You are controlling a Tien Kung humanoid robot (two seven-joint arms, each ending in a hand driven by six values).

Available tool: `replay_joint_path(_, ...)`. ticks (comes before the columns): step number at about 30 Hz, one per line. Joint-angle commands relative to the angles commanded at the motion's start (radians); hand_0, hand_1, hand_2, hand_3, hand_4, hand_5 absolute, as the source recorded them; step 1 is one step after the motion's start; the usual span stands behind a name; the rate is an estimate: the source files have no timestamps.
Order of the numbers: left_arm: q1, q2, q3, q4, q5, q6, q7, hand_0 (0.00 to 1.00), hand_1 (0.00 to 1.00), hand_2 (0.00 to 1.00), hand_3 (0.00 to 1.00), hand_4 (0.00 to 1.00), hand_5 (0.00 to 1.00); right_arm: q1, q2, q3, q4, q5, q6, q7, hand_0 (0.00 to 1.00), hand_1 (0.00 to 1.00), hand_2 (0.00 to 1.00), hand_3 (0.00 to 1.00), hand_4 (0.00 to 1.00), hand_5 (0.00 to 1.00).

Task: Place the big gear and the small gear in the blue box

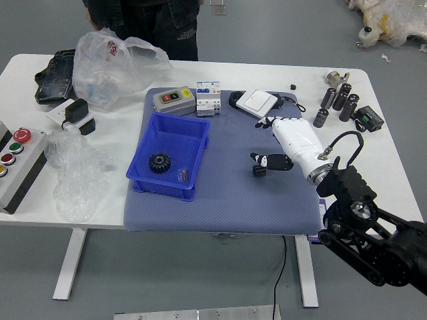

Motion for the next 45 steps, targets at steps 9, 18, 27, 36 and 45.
replay_joint_path(9,0.0,0.0,-0.002,0.0,0.002,-0.001,0.0,0.635,0.634,0.627,0.711,0.707,0.346,0.014,-0.009,-0.052,-0.026,0.015,0.028,-0.015,0.505,0.548,0.691,0.718,0.816,0.294)
replay_joint_path(18,-0.002,0.002,-0.003,0.0,0.006,-0.001,0.0,0.635,0.633,0.626,0.712,0.707,0.344,0.027,0.016,-0.089,-0.096,0.052,0.033,-0.012,0.501,0.549,0.694,0.716,0.777,0.243)
replay_joint_path(27,-0.001,0.003,-0.002,0.0,0.005,-0.001,0.0,0.635,0.633,0.626,0.712,0.706,0.344,0.037,0.033,-0.107,-0.159,0.07,0.026,-0.004,0.49,0.54,0.64,0.625,0.405,0.134)
replay_joint_path(36,-0.002,0.004,0.004,0.0,-0.003,-0.002,-0.005,0.635,0.633,0.627,0.714,0.706,0.344,0.037,0.039,-0.123,-0.186,0.079,0.017,-0.001,0.519,0.536,0.582,0.437,0.487,0.002)
replay_joint_path(45,-0.004,0.004,0.007,0.0,-0.01,-0.002,-0.009,0.635,0.633,0.628,0.715,0.706,0.344,0.048,0.029,-0.123,-0.165,0.097,0.006,0.0,0.518,0.54,0.58,0.43,0.481,0.002)
